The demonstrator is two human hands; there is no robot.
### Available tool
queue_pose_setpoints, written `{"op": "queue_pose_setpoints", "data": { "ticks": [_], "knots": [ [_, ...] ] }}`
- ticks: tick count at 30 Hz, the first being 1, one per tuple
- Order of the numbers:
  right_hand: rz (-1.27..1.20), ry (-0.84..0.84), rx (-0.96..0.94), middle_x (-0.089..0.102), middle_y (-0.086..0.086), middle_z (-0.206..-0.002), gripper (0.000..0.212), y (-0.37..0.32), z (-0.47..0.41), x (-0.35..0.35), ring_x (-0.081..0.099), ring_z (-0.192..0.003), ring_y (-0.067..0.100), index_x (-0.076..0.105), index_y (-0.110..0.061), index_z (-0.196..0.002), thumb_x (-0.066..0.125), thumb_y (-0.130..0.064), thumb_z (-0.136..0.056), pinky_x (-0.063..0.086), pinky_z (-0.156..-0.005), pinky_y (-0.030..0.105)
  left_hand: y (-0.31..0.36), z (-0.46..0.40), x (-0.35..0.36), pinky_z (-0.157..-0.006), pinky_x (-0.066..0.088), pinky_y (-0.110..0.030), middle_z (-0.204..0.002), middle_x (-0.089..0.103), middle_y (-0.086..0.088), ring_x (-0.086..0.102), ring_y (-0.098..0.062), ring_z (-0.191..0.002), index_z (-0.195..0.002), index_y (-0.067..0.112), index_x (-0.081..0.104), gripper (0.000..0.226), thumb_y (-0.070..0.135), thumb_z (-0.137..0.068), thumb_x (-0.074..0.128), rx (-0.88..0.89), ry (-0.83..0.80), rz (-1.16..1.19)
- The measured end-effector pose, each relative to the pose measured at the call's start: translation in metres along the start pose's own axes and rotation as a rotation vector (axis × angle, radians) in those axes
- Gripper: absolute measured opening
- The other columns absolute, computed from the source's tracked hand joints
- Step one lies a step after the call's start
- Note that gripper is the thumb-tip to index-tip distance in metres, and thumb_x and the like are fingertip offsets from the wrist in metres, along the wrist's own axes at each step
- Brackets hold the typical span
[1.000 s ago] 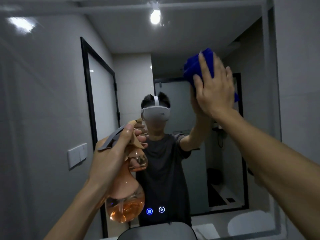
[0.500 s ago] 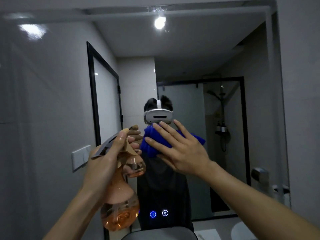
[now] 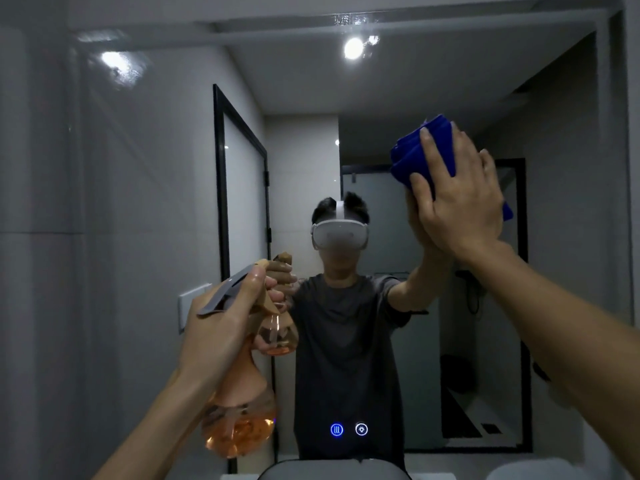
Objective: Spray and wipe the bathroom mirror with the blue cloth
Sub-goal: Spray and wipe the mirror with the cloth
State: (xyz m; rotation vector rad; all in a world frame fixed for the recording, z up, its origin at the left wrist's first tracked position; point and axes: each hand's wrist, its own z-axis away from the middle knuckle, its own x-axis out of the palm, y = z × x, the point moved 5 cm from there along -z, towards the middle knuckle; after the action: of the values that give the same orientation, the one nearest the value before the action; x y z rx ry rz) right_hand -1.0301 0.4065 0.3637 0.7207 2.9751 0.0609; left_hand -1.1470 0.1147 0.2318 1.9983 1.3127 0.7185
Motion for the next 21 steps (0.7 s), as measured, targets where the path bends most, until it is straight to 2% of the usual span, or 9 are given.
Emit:
{"op": "queue_pose_setpoints", "data": {
  "ticks": [3,6,11,16,19,21],
  "knots": [
    [0.003,0.014,-0.012,0.021,0.016,-0.162,0.06,0.001,0.0,0.001,0.025,-0.148,0.034,0.017,-0.027,-0.158,0.03,-0.048,-0.104,0.021,-0.12,0.054,-0.009,-0.003,-0.017,-0.056,0.053,-0.025,-0.088,0.078,-0.007,0.076,-0.018,-0.084,-0.102,0.013,0.074,0.029,0.036,-0.096,0.058,0.008,0.033,-0.08],
    [0.005,0.009,-0.012,0.021,0.017,-0.162,0.06,0.0,0.002,0.001,0.024,-0.148,0.034,0.017,-0.027,-0.158,0.028,-0.048,-0.104,0.02,-0.12,0.053,-0.009,-0.006,-0.032,-0.049,0.054,-0.028,-0.083,0.078,-0.007,0.075,-0.02,-0.076,-0.095,0.013,0.075,0.031,0.038,-0.097,0.057,0.017,0.07,-0.137],
    [-0.006,-0.007,0.052,0.018,0.016,-0.163,0.059,-0.005,0.009,-0.001,0.021,-0.149,0.033,0.013,-0.028,-0.159,0.026,-0.048,-0.104,0.017,-0.121,0.053,-0.002,-0.008,-0.047,-0.05,0.054,-0.033,-0.077,0.077,-0.008,0.074,-0.024,-0.073,-0.085,0.015,0.076,0.036,0.044,-0.095,0.058,0.021,0.115,-0.137],
    [-0.03,0.033,0.205,0.019,0.018,-0.163,0.058,-0.028,0.028,0.002,0.021,-0.149,0.034,0.014,-0.027,-0.159,0.028,-0.045,-0.105,0.019,-0.12,0.053,0.002,-0.008,-0.065,-0.056,0.056,-0.034,-0.084,0.078,-0.005,0.075,-0.02,-0.08,-0.093,0.017,0.076,0.033,0.046,-0.094,0.059,-0.007,0.098,-0.105],
    [-0.045,0.051,0.307,0.019,0.019,-0.163,0.059,-0.054,0.021,0.006,0.022,-0.149,0.035,0.014,-0.025,-0.159,0.027,-0.046,-0.105,0.021,-0.12,0.054,0.007,-0.006,-0.08,-0.051,0.056,-0.03,-0.086,0.078,0.0,0.075,-0.016,-0.08,-0.1,0.018,0.074,0.032,0.044,-0.094,0.058,0.006,0.099,-0.105],
    [-0.073,0.037,0.308,0.017,0.017,-0.164,0.06,-0.086,0.013,0.009,0.02,-0.15,0.033,0.014,-0.026,-0.159,0.027,-0.046,-0.105,0.02,-0.12,0.054,0.011,-0.006,-0.089,-0.049,0.055,-0.028,-0.086,0.078,0.0,0.075,-0.014,-0.08,-0.099,0.017,0.075,0.031,0.042,-0.094,0.058,0.02,0.103,-0.096]
  ]
}}
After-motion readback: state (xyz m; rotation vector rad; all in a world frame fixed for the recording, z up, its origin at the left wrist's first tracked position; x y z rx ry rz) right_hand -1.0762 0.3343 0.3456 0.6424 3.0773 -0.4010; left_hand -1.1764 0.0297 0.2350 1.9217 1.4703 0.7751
